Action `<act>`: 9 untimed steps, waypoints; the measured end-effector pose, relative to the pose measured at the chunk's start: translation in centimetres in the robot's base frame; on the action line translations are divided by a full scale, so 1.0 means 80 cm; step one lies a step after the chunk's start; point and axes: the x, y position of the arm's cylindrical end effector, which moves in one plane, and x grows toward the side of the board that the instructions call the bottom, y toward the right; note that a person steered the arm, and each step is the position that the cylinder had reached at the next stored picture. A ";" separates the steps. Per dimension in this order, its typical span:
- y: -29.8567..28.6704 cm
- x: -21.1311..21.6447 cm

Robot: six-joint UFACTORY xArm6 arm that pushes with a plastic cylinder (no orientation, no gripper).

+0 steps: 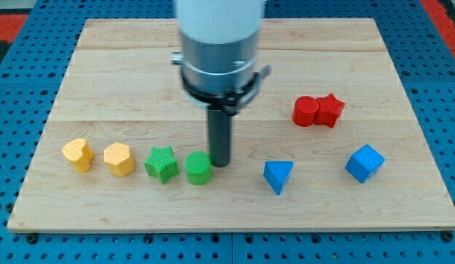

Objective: Push the blue triangle towards the blue cube

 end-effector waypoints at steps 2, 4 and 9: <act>0.079 0.068; 0.187 0.056; 0.207 0.027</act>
